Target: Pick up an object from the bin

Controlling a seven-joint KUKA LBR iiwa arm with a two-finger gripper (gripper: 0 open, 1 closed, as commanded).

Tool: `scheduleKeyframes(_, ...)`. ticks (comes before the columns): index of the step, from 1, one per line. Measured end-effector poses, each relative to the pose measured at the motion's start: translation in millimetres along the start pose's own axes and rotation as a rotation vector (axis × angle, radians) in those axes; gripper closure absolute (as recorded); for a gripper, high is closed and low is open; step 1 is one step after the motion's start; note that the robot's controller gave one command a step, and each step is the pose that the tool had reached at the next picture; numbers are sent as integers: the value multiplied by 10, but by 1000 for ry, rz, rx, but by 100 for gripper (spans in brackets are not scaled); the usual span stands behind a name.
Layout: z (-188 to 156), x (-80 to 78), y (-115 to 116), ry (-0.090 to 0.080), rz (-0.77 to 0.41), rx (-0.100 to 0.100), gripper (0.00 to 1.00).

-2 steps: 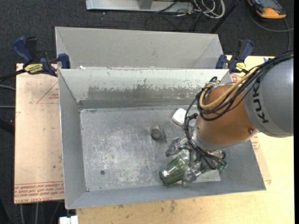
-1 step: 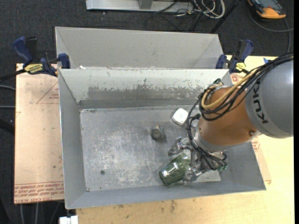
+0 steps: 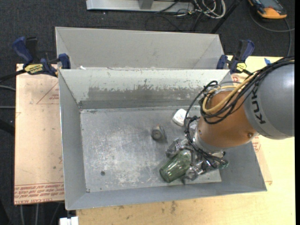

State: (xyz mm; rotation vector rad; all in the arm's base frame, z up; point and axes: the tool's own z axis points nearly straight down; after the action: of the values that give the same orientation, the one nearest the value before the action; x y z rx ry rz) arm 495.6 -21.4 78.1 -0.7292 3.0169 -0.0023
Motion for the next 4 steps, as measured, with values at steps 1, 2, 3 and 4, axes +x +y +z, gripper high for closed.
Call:
scheduleKeyframes(1,-11,55,-55,5,145,2,100)
scheduleKeyframes(2,-11,55,-55,5,145,2,100)
scheduleKeyframes(3,-50,69,-50,14,145,-1,100)
scheduleKeyframes(4,-191,91,-38,31,146,-7,100)
